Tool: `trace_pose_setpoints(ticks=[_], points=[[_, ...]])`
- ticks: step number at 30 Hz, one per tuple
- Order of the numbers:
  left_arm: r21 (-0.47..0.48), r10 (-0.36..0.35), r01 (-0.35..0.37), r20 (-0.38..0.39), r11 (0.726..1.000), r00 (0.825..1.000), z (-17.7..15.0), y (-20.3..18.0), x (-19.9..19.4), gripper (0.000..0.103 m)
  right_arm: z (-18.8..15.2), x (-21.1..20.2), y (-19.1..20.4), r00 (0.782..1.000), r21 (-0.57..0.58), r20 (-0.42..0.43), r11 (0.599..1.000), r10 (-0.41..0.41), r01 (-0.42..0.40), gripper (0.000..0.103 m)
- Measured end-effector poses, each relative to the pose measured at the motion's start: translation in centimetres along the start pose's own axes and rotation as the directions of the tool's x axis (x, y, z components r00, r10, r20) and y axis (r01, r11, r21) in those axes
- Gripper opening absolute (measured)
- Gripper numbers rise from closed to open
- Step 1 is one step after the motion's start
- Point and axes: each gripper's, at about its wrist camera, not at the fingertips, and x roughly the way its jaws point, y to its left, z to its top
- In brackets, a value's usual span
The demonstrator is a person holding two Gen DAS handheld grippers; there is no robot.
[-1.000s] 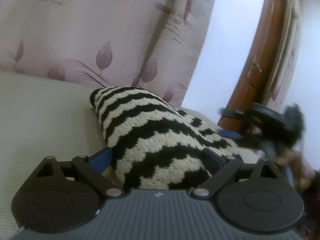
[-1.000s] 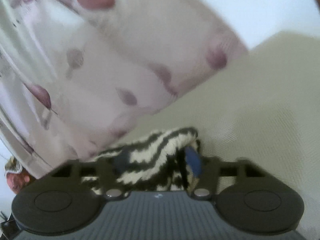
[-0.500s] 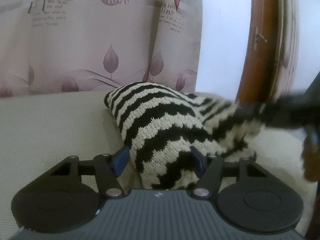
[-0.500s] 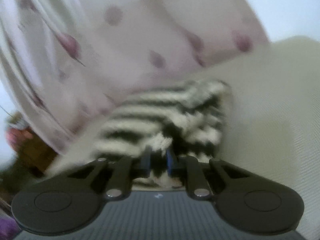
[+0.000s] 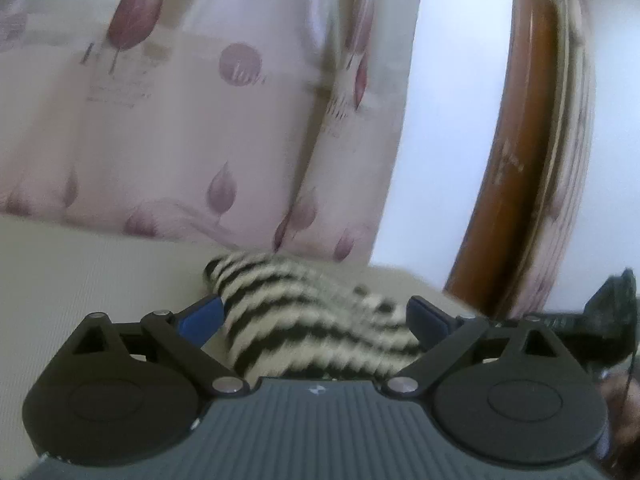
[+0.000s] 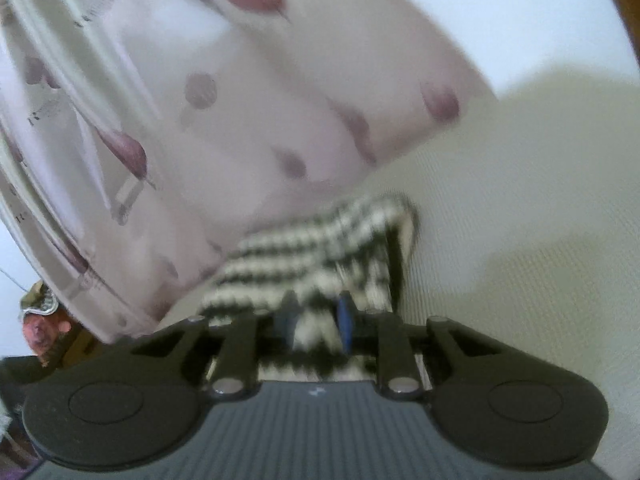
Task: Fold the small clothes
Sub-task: 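Press the rolled bundle with the left gripper while the right gripper tucks its end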
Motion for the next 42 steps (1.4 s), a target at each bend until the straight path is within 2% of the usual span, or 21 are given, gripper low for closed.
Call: trace_pose_setpoints(ticks=[1, 3, 6, 9, 10, 11, 12, 15, 18, 19, 21, 24, 26, 28, 30, 31, 33, 35, 37, 40, 42], points=[[-0.007, -0.011, 0.011, -0.001, 1.0, 1.0, 0.6, -0.3, 0.6, 0.084, 0.6, 0.4, 1.0, 1.0, -0.041, -0.002, 0.999, 0.011, -0.011, 0.022], [-0.021, -0.014, 0.014, -0.033, 1.0, 0.999, 1.7, -1.0, 2.7, 0.059, 1.5, 1.5, 2.4, 1.0, -0.087, -0.011, 0.996, 0.019, -0.02, 0.022], [-0.031, -0.02, 0.018, -0.077, 0.999, 0.997, 1.6, -1.5, 5.9, 0.055, 2.1, 4.5, 3.4, 0.999, -0.146, -0.034, 0.989, 0.014, -0.019, 0.022], [0.012, -0.02, 0.022, -0.097, 1.0, 0.995, 0.3, -1.7, 8.2, 0.056, 1.8, 7.6, 2.7, 0.994, -0.168, -0.099, 0.985, -0.041, 0.024, 0.022], [0.034, 0.006, -0.001, -0.133, 0.999, 0.991, -0.5, -1.6, 9.0, 0.056, 1.5, 8.3, 2.3, 0.99, -0.186, -0.123, 0.981, -0.075, 0.052, 0.022], [0.032, 0.033, -0.028, -0.178, 0.999, 0.984, -1.4, -1.1, 9.8, 0.048, 0.9, 9.1, 1.7, 0.978, -0.22, -0.156, 0.97, -0.138, 0.102, 0.02], [0.01, 0.037, -0.036, -0.202, 0.999, 0.979, -2.1, -0.5, 10.1, 0.039, 0.3, 9.2, 1.0, 0.973, -0.233, -0.171, 0.966, -0.156, 0.114, 0.02], [-0.007, -0.024, 0.023, -0.145, 1.0, 0.989, -4.2, 1.2, 9.2, 0.04, -0.2, 8.4, -0.9, 0.983, -0.182, -0.159, 0.981, -0.095, 0.065, 0.02], [-0.073, -0.044, 0.034, -0.141, 0.997, 0.989, -4.1, 2.0, 9.5, 0.04, 1.3, 8.9, -0.9, 0.974, -0.144, -0.21, 0.988, -0.087, 0.057, 0.02], [-0.072, -0.045, 0.035, -0.142, 0.997, 0.989, -4.0, 1.9, 9.7, 0.04, 2.1, 9.0, -0.4, 0.972, -0.143, -0.217, 0.988, -0.095, 0.064, 0.021], [-0.078, -0.054, 0.043, -0.137, 0.996, 0.989, -4.2, 2.0, 9.9, 0.04, 4.0, 8.9, 1.7, 0.983, -0.193, -0.167, 0.98, -0.076, 0.043, 0.023], [-0.108, -0.078, 0.065, -0.128, 0.992, 0.989, -4.4, 2.6, 10.0, 0.04, 6.0, 10.6, 5.0, 0.982, -0.247, -0.191, 0.967, 0.008, -0.056, 0.023], [-0.119, -0.086, 0.071, -0.127, 0.99, 0.988, -4.5, 2.6, 9.8, 0.04, 6.5, 13.3, 6.7, 0.965, -0.275, -0.259, 0.955, 0.034, -0.107, 0.023], [-0.109, -0.089, 0.076, -0.125, 0.991, 0.988, -4.5, 2.6, 9.6, 0.04, 6.5, 16.2, 7.8, 0.949, -0.318, -0.315, 0.94, 0.021, -0.126, 0.023], [-0.118, -0.097, 0.082, -0.121, 0.99, 0.988, -4.5, 2.7, 9.5, 0.04, 6.3, 19.0, 8.0, 0.932, -0.312, -0.363, 0.939, 0.024, -0.146, 0.021], [-0.13, -0.102, 0.087, -0.119, 0.988, 0.988, -4.5, 2.9, 9.4, 0.04, 6.1, 20.4, 7.7, 0.922, -0.318, -0.387, 0.938, 0.001, -0.135, 0.021], [-0.158, -0.114, 0.095, -0.117, 0.983, 0.987, -4.5, 3.3, 9.5, 0.04, 4.5, 23.2, 6.5, 0.888, -0.363, -0.452, 0.927, -0.086, -0.095, 0.019], [-0.187, -0.127, 0.105, -0.112, 0.977, 0.986, -4.4, 3.6, 9.5, 0.04, 4.4, 23.6, 5.5, 0.891, -0.32, -0.451, 0.94, -0.046, -0.114, 0.019], [-0.19, -0.136, 0.114, -0.106, 0.975, 0.985, -4.4, 3.7, 9.5, 0.04, 4.4, 23.3, 5.6, 0.893, -0.337, -0.447, 0.934, -0.051, -0.116, 0.019], [-0.191, -0.138, 0.116, -0.106, 0.975, 0.985, -4.3, 3.6, 9.4, 0.04, 5.2, 22.4, 5.0, 0.901, -0.263, -0.434, 0.957, -0.001, -0.125, 0.02], [-0.194, -0.139, 0.116, -0.107, 0.974, 0.985, -4.3, 3.6, 9.3, 0.04, 5.9, 21.0, 4.8, 0.915, -0.251, -0.402, 0.959, 0.022, -0.133, 0.021]])
